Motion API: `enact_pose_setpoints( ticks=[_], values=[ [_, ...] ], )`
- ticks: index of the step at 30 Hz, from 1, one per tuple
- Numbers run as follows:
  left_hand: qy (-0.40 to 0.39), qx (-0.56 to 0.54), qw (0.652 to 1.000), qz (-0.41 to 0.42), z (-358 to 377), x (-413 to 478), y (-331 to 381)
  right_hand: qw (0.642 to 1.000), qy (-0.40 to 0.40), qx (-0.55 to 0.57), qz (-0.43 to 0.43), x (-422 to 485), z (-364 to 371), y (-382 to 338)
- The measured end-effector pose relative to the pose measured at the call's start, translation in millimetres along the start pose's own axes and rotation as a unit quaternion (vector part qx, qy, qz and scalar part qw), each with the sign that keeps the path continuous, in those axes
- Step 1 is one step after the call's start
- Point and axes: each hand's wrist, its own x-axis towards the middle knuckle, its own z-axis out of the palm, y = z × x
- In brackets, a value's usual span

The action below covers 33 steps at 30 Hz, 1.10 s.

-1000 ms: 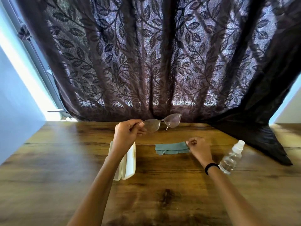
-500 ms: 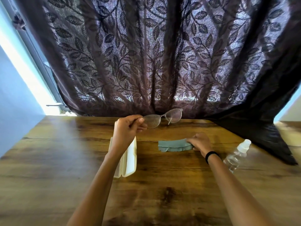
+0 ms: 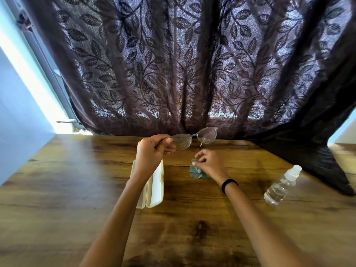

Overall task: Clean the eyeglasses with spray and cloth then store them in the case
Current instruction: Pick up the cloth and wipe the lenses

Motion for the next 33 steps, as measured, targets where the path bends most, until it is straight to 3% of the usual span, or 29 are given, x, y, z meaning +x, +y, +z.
enact_pose_setpoints(
  ticks=[2,6,12,14,18,21,25,30,33],
  values=[
    [-0.001,0.004,1.000,0.002,0.0,-0.4,-0.4,1.000,0.001,0.008,0.011,0.4,5.4,3.1],
    [-0.002,0.011,1.000,0.000,-3.7,-0.1,-0.8,0.989,0.112,-0.093,-0.011,1.9,-3.6,14.7],
    [-0.003,-0.008,1.000,-0.012,-0.4,0.5,2.5,0.972,-0.025,-0.233,0.026,1.5,-1.6,20.3],
    [-0.005,-0.005,1.000,-0.010,0.7,-0.2,3.1,0.966,-0.038,-0.254,0.033,-0.1,1.8,21.0],
    [-0.005,-0.007,1.000,-0.011,-0.7,-1.2,4.1,0.984,-0.039,-0.158,0.067,-6.2,-4.0,17.6],
    [-0.006,-0.012,1.000,-0.010,-1.0,-1.9,6.0,0.996,-0.002,0.049,0.079,-23.6,-12.3,12.2],
    [0.006,-0.014,1.000,-0.019,4.3,-1.9,9.2,0.961,0.117,0.249,0.009,-56.5,-21.3,-12.8],
    [0.000,-0.016,1.000,-0.009,12.8,-5.9,16.7,0.920,0.245,0.276,-0.132,-77.8,-41.4,-50.1],
    [-0.005,-0.031,0.999,-0.005,17.6,-6.7,21.5,0.898,0.330,0.196,-0.213,-76.0,-46.5,-66.4]
  ],
)
